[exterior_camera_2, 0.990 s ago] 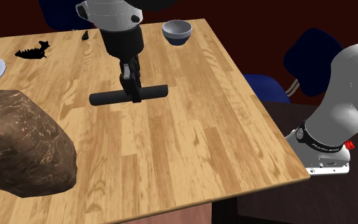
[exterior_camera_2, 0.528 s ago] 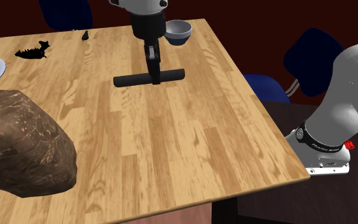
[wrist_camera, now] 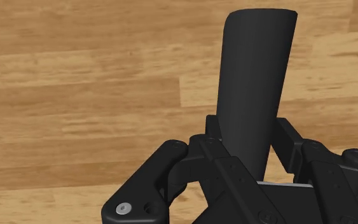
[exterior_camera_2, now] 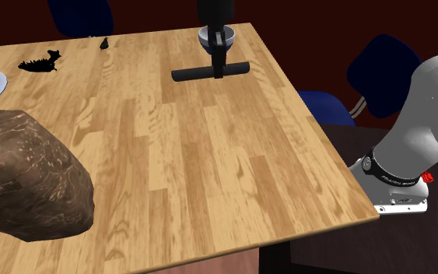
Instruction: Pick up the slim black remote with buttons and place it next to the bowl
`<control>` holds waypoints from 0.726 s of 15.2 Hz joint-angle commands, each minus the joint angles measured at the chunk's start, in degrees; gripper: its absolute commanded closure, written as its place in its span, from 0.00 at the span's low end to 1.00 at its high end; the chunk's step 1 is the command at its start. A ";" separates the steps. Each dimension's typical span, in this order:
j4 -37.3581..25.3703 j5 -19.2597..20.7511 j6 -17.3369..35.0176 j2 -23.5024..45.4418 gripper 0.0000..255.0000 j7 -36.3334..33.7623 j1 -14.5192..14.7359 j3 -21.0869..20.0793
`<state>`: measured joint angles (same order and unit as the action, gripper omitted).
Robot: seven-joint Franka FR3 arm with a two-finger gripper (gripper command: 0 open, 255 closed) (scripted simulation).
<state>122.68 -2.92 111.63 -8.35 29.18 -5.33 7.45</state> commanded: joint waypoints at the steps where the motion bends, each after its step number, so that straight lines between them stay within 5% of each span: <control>1: 0.90 0.51 -0.10 -0.89 1.00 2.62 -1.25 1.53; 11: 1.48 3.15 -1.07 -1.97 1.00 16.05 -7.63 9.83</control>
<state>123.99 -0.08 110.60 -10.13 43.82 -12.32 16.46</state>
